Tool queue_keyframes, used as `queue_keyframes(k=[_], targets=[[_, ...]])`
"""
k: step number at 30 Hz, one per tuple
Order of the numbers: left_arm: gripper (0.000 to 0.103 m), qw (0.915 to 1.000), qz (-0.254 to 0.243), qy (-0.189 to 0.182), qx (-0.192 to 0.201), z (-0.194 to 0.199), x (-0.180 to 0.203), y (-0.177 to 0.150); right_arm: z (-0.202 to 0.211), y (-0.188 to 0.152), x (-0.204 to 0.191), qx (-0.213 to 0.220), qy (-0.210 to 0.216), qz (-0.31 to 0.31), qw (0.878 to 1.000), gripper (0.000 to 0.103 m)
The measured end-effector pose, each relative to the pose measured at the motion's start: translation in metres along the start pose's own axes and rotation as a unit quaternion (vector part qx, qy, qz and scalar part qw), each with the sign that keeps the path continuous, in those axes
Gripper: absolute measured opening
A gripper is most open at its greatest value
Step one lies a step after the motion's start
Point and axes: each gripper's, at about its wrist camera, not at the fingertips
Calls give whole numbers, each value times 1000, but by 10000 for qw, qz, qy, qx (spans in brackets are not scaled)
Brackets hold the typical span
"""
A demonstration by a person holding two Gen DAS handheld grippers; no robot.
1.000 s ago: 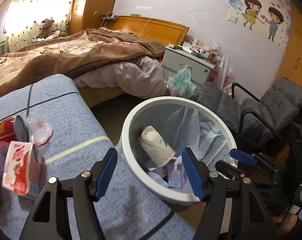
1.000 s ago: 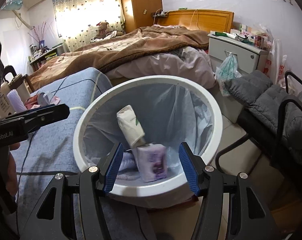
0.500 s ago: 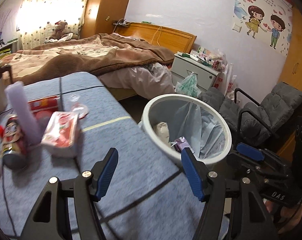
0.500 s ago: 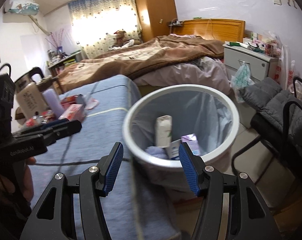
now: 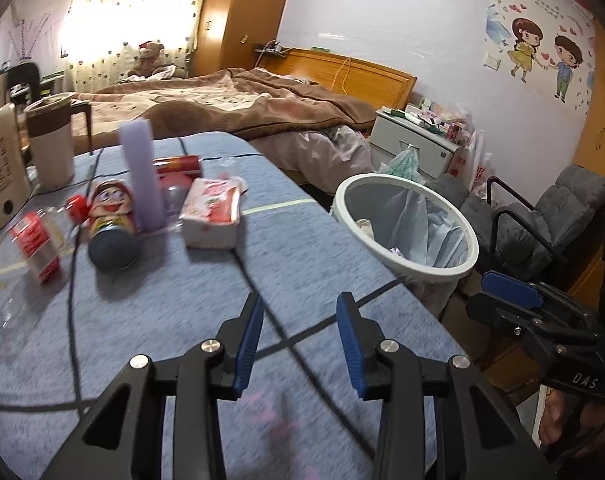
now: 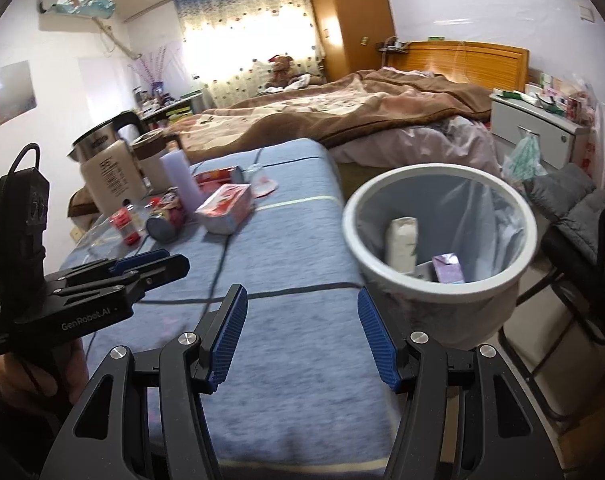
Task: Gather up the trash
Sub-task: 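Grasp the clear plastic bottle with the left tool while the right tool grasps the strawberry milk carton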
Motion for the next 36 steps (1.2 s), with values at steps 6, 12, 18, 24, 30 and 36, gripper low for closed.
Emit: queue_keyframes(k=[6,12,18,24,30,36], targets=[[40,9998,114,151,-25,10,-19,-19,-13,-5,-21,-241,330,167,9990,58],[40,9992,239,308,-127,18,-41,-33,-23,-7,-29,-346,400,-8,9986,59],[42,9981,347,495,-126,27,-63,-35,-29,1,-43,-379,395,-26,9985,59],[56,9968,401,686,1,38,-91,-25,-39,19,-63,-436,306,139,9985,59],[65,9935,335,1080,156,51,-127,-3,-59,46,-81,-488,253,251,9982,60],[71,9896,327,1399,77,44,-173,13,-92,75,-91,-599,228,160,9978,61]])
Point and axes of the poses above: each gripper's, at about its wrist camera, not at the fingertips, and z roughly against the way its jaws point, x to its right, y to its top, and after that the axes turned 14 degrees about -x, right-handed
